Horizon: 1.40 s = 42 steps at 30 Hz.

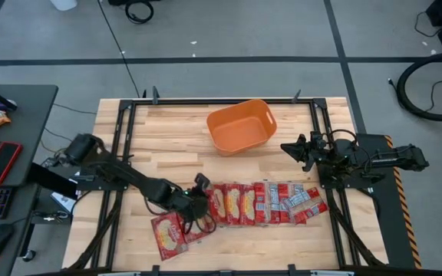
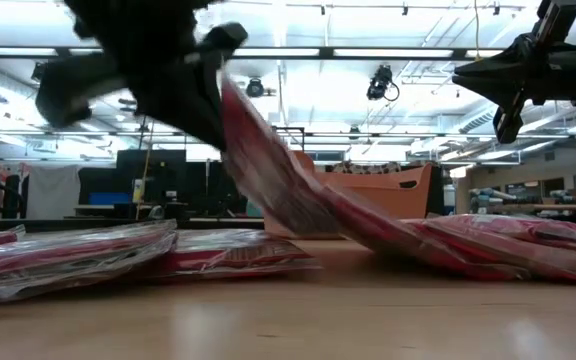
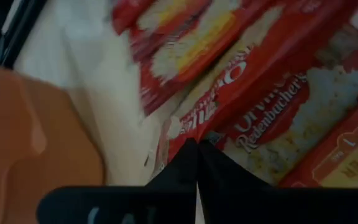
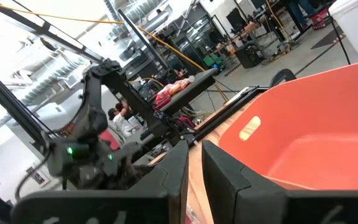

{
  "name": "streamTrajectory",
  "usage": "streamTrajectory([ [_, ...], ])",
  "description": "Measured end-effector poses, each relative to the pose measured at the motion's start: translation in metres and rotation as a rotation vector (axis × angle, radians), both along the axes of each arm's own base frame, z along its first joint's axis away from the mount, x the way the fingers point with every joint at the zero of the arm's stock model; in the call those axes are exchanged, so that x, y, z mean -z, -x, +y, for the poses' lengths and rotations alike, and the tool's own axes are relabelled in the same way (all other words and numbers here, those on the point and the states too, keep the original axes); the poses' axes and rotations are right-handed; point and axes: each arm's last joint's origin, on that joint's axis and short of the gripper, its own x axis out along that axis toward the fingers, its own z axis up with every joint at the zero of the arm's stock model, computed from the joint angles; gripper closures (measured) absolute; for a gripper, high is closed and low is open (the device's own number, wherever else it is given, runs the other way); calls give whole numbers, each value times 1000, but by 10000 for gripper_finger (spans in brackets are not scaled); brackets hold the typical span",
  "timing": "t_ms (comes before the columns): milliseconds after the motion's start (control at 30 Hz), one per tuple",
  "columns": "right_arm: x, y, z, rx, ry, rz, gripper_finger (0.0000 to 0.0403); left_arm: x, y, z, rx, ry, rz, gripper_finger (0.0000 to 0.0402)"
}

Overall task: Sort popcorn bags into baskets
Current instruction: Put the red popcorn bag into the orange bin

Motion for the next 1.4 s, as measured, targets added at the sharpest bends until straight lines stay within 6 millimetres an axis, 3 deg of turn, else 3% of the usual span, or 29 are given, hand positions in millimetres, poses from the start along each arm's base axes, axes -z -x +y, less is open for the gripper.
streamTrajectory([
  [300, 0, 0, 0, -1, 0, 0, 351, -55, 12, 22, -143, 128, -223, 400],
  [533, 0, 0, 0, -1, 0, 0, 351, -85, 11, 54, -332, 321, -406, 401],
  [700, 0, 0, 0, -1, 0, 0, 351, -94, 1, 86, -429, 474, -452, 401],
  [900, 0, 0, 0, -2, 0, 0, 351, -114, -29, 124, -500, 509, -452, 401],
  [1200, 0, 0, 0, -8, 1, -4, 351, -116, -79, 187, -639, 430, -355, 397],
  [1400, 0, 0, 0, -8, 1, -3, 351, -94, -99, 232, -740, 496, -227, 395],
])
